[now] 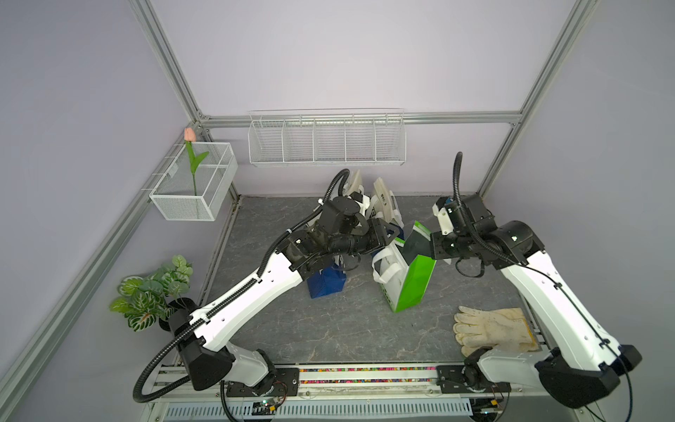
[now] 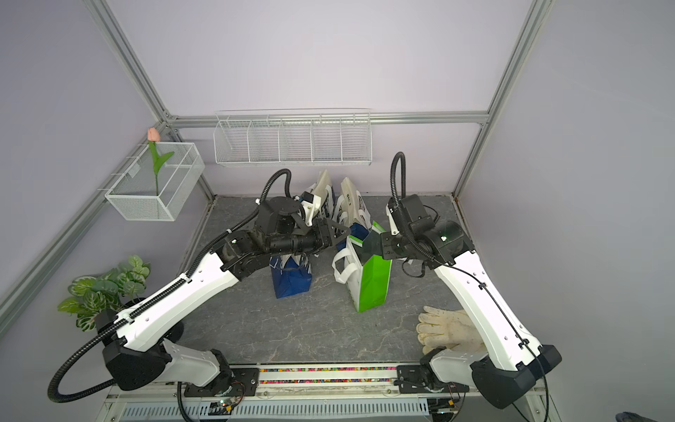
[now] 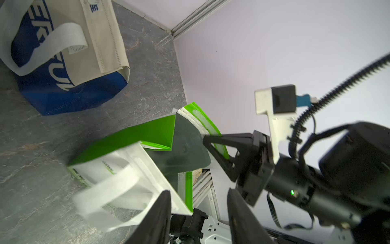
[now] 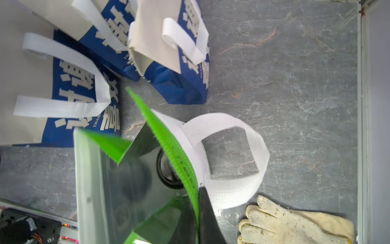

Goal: Open the takeout bag
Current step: Pick up the takeout bag at the center of the board, then place the takeout bag at the center of the board.

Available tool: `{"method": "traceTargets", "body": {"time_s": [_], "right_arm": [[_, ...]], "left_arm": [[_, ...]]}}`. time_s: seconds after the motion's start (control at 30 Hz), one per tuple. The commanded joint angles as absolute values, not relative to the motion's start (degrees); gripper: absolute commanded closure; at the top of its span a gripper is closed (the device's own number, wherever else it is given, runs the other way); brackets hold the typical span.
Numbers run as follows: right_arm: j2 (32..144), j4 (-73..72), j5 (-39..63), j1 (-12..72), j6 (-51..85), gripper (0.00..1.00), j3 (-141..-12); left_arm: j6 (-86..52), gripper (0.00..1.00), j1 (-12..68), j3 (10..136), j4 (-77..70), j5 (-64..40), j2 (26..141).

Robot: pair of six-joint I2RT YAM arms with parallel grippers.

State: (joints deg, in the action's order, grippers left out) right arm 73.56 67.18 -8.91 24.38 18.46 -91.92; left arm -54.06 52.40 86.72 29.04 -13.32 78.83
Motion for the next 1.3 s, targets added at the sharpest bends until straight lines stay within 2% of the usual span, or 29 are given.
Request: {"method": "traceTargets", "body": {"time_s": [0.0, 0.17, 0.3, 0.4, 0.97, 1.27], "right_arm": [[73.62, 65.61, -5.47, 18.9, 19.21, 0.93, -94.55], [75.63, 64.17, -3.84, 8.62, 19.51, 0.93, -96.18], [76.91, 63.12, -0.79, 2.42, 19.82, 0.93, -96.18], [77.38, 61.35, 1.44, 0.17, 19.65, 0.93, -93.94], [76.63, 56.54, -0.4, -18.39, 17.64, 0.93, -92.63], [74.76, 52.78, -0.16, -24.55, 17.08, 0.93, -88.03]], "left_arm": [[-50.53, 0.58, 52.23, 82.23, 28.82, -13.95, 75.98], [-51.76, 0.67, 52.23, 76.08, 26.03, -15.5, 73.81], [-52.27, 0.7, 52.22, 72.83, 24.79, -16.45, 73.21], [-52.07, 0.71, 52.24, 71.01, 24.14, -16.49, 72.67], [-54.07, 0.75, 52.25, 66.24, 21.13, -17.2, 73.11], [-52.94, 0.76, 52.19, 64.85, 21.83, -16.4, 72.33]]}}
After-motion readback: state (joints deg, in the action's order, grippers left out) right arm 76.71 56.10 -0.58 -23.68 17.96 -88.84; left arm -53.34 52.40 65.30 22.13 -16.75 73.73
